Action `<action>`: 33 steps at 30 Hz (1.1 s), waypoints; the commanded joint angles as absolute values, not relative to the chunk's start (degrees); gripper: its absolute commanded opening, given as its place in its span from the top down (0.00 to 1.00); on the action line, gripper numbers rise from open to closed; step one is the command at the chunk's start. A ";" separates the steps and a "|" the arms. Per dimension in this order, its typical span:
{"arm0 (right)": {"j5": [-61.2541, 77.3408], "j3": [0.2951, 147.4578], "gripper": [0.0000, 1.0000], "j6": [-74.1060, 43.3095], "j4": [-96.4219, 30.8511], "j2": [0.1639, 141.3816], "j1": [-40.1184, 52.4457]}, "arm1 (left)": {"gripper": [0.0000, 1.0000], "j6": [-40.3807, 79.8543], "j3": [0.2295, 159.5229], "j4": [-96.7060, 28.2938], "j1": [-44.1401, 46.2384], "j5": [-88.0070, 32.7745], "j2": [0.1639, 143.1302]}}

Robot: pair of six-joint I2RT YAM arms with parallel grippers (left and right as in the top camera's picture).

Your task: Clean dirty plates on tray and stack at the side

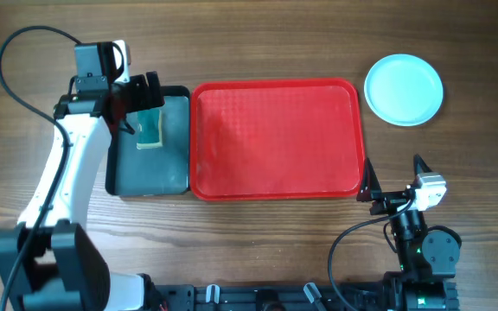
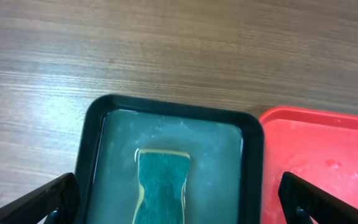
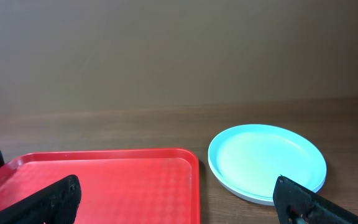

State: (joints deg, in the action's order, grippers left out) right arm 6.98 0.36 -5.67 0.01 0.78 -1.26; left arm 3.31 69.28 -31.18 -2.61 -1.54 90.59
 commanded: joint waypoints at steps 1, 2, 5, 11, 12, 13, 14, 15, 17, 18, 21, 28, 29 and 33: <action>5.89 0.30 0.00 -4.62 0.32 0.27 -0.93 | 0.00 3.66 69.54 -32.84 -2.24 -2.04 81.14; 5.89 0.30 0.00 -4.62 0.32 0.27 -0.93 | 0.00 3.66 69.54 -33.87 -2.24 -2.04 77.52; 5.89 0.30 0.00 -4.64 0.32 0.27 -0.93 | 0.00 3.66 69.54 -34.98 -2.24 -2.04 67.07; 5.89 0.30 0.00 -4.64 0.32 0.27 -0.93 | 0.00 3.62 69.43 -37.21 -2.24 -1.58 47.88; 5.89 0.30 0.00 -4.64 0.32 0.27 -0.93 | 0.00 3.62 69.30 -38.96 -2.24 -1.58 45.95; 5.89 0.30 0.00 -4.64 0.32 0.27 -0.93 | 0.00 3.62 69.28 -40.60 -2.24 -1.61 44.84; 5.89 0.30 0.00 -4.64 0.32 0.27 -0.93 | 0.00 3.62 69.28 -43.86 -2.26 -1.58 42.70; 5.89 0.30 0.00 -4.64 0.32 0.27 -0.93 | 0.00 3.64 69.25 -46.17 -2.24 -1.63 40.93; 5.89 0.30 0.00 -4.64 0.32 0.27 -0.93 | 0.00 3.66 69.23 -51.20 -2.24 -1.74 37.47; 5.89 0.30 0.00 -4.62 0.32 0.27 -0.93 | 0.00 3.68 69.23 -54.39 -2.24 -2.33 35.16; 5.89 0.30 0.00 -4.64 0.32 0.27 -0.93 | 0.00 3.68 69.21 -60.18 -2.24 -2.81 30.24; 5.89 0.30 0.00 -4.64 0.32 0.27 -0.93 | 0.00 3.68 61.95 -65.41 -2.24 -5.13 15.97; 5.89 0.30 0.00 -4.62 0.32 0.27 -0.93 | 0.00 3.68 59.92 -65.41 -2.24 -5.17 14.02; 5.89 0.30 0.00 -4.62 0.32 0.27 -0.93 | 0.00 3.68 51.55 -63.92 -2.24 -5.34 8.51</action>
State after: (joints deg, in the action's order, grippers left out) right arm 6.98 0.36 -5.67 -0.01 0.78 -1.26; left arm 3.31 57.19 -65.49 -2.61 -4.40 11.53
